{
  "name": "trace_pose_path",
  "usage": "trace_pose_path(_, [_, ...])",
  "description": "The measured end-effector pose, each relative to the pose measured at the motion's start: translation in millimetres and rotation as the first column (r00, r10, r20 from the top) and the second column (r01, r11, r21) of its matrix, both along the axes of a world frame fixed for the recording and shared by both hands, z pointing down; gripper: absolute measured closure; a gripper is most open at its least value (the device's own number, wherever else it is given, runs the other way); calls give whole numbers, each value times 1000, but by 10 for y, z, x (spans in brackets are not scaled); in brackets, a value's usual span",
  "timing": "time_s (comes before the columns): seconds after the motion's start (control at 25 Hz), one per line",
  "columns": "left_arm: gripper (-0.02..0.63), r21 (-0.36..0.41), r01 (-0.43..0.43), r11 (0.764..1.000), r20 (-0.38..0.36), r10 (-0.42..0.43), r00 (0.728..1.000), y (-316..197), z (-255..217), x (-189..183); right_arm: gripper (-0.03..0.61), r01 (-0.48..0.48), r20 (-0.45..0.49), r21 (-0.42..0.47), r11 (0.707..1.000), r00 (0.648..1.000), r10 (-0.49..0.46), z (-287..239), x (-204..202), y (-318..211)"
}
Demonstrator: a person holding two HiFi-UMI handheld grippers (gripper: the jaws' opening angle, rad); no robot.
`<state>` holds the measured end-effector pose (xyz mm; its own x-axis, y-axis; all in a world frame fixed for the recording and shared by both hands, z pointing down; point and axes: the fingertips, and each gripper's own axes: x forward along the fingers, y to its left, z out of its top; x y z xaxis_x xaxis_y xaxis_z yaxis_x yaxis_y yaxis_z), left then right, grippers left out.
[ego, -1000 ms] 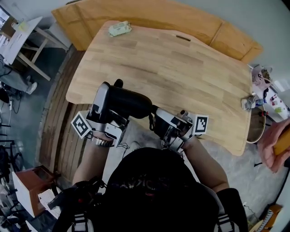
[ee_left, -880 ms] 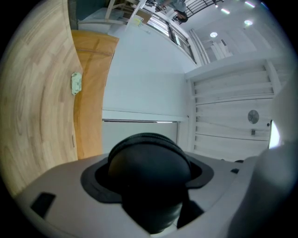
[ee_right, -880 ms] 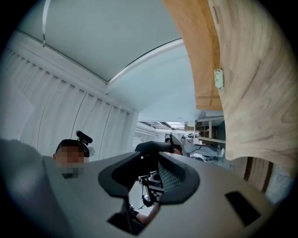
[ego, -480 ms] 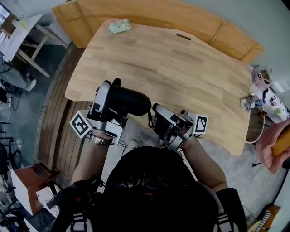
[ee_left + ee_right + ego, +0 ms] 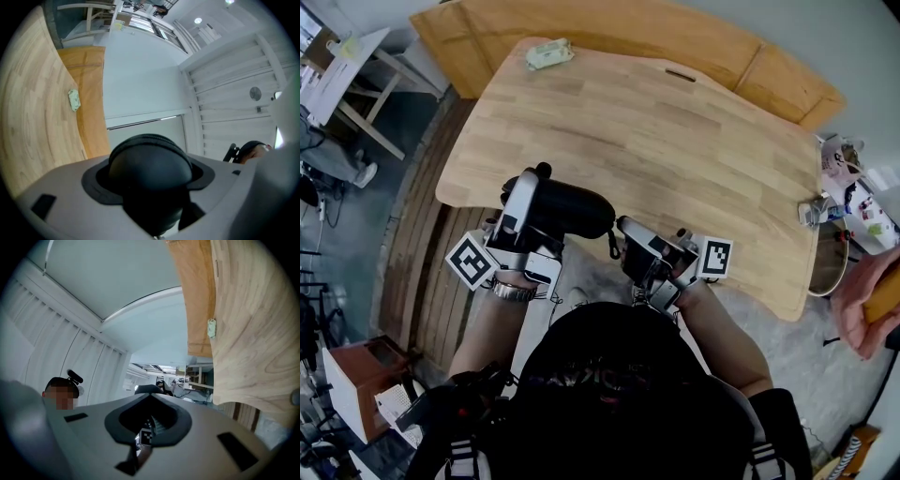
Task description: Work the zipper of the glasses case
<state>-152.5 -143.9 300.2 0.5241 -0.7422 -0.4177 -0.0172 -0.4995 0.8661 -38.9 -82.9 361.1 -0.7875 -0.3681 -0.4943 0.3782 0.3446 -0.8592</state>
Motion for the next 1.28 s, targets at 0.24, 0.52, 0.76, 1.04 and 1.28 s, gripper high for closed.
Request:
trace_pose_path(0.24, [254, 47, 23, 999, 131, -29, 991, 78, -23, 58, 563, -27, -101, 32, 999, 994, 30, 74, -6, 55])
trace_pose_path(0.52, [255, 208, 58, 976, 396, -138, 908, 207, -136, 172, 563, -57, -256, 99, 993, 963, 81, 242, 15, 98])
trace_pose_path(0.76, [253, 376, 72, 924, 562, -289, 775, 336, -303, 304, 562, -88, -279, 130, 988, 953, 121, 152, -24, 115])
trace_pose_path(1.04, [253, 524, 36, 851, 650, -427, 628, 489, -434, 519, 563, -91, -360, 173, 981, 921, 149, 205, -67, 146])
trace_pose_path(1.28, [253, 343, 155, 927, 551, -332, 766, 293, -317, 194, 563, -113, -285, 138, 984, 947, 148, 140, -33, 171])
